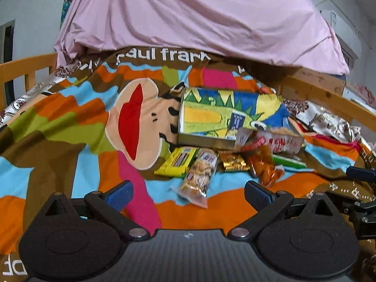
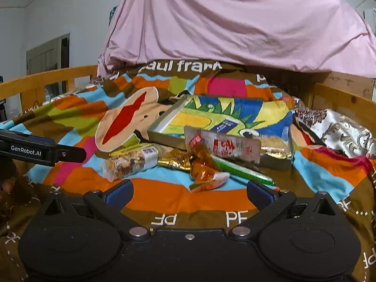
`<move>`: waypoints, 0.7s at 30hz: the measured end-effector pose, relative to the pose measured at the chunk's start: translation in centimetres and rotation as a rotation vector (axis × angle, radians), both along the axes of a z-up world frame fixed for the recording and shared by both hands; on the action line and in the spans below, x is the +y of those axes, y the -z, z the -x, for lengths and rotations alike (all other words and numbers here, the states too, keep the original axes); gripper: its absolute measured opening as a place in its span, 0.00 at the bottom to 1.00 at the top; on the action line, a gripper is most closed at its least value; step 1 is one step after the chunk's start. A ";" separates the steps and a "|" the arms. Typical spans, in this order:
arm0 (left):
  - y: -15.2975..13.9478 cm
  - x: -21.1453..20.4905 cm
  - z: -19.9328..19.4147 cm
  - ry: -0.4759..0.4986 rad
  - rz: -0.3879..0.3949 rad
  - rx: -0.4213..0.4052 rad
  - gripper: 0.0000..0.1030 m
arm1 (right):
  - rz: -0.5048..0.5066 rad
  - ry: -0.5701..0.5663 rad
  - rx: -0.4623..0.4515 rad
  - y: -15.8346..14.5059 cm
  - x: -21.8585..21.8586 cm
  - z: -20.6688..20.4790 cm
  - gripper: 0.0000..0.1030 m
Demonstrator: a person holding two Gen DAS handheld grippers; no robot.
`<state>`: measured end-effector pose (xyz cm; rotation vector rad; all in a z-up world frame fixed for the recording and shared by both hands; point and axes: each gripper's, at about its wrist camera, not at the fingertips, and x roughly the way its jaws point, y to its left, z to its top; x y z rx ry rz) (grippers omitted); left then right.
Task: Organize snacks
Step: 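Move the left tool to the nut bar while the right tool approaches the orange pouch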
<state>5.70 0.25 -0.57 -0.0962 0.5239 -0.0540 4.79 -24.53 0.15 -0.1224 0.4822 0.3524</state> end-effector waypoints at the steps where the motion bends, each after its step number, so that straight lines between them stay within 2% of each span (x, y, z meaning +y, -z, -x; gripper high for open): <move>1: 0.2 -0.1 -0.1 0.002 -0.008 0.006 1.00 | 0.001 0.002 0.007 0.1 0.0 -0.1 0.99; 13: 1.9 -0.5 -2.3 0.031 -0.085 0.069 1.00 | 0.024 0.010 0.118 3.4 0.0 -2.0 0.99; 21: 3.0 -1.1 -4.9 0.116 -0.074 0.123 1.00 | -0.037 -0.005 0.114 5.0 -0.4 -4.2 0.99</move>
